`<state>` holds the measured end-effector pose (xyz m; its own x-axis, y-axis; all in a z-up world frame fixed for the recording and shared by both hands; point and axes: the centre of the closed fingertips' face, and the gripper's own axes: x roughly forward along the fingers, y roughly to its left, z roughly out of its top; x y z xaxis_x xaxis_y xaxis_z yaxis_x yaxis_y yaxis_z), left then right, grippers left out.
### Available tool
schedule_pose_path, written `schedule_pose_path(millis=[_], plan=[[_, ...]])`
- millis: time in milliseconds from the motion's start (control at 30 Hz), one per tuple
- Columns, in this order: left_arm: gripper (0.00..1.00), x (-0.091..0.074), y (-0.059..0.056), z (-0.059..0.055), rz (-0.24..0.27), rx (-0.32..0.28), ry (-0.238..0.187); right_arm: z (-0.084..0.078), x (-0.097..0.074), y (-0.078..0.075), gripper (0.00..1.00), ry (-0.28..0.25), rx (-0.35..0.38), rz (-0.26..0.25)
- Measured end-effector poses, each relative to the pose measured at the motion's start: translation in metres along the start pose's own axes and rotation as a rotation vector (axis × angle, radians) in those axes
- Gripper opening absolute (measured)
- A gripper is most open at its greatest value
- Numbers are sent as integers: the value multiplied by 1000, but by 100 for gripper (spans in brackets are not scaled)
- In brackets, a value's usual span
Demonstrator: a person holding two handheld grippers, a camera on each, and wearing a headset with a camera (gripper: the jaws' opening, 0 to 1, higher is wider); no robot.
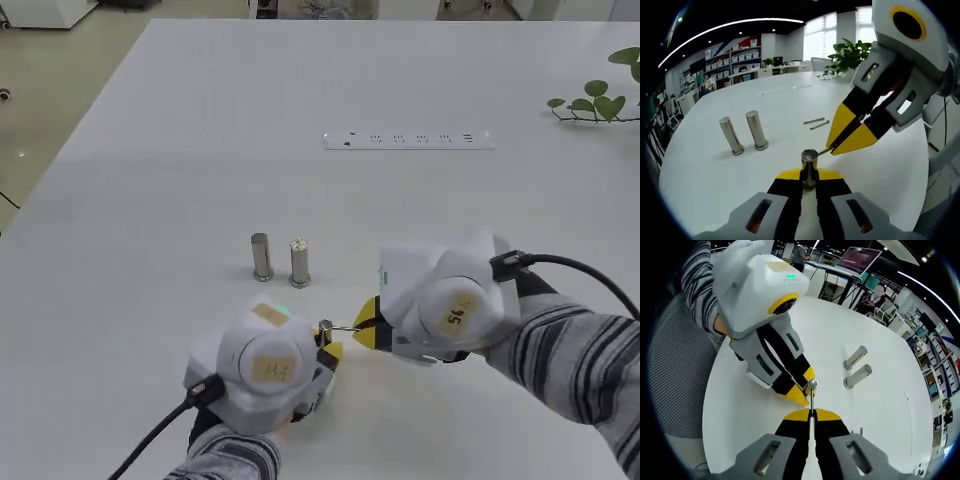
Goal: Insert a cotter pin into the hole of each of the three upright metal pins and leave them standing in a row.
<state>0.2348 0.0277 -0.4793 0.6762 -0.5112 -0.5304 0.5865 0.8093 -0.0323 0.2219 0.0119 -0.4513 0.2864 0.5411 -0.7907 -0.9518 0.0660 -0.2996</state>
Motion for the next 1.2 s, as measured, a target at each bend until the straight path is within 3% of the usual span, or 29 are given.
schedule_pose_path(millis=[767,1200], plan=[[5,3,-2,0,11,-16,-12,16,9,0,1,-34,1,-1],[5,3,-2,0,24,-29,-10,10,0,-1,0,-23,-12,-14]])
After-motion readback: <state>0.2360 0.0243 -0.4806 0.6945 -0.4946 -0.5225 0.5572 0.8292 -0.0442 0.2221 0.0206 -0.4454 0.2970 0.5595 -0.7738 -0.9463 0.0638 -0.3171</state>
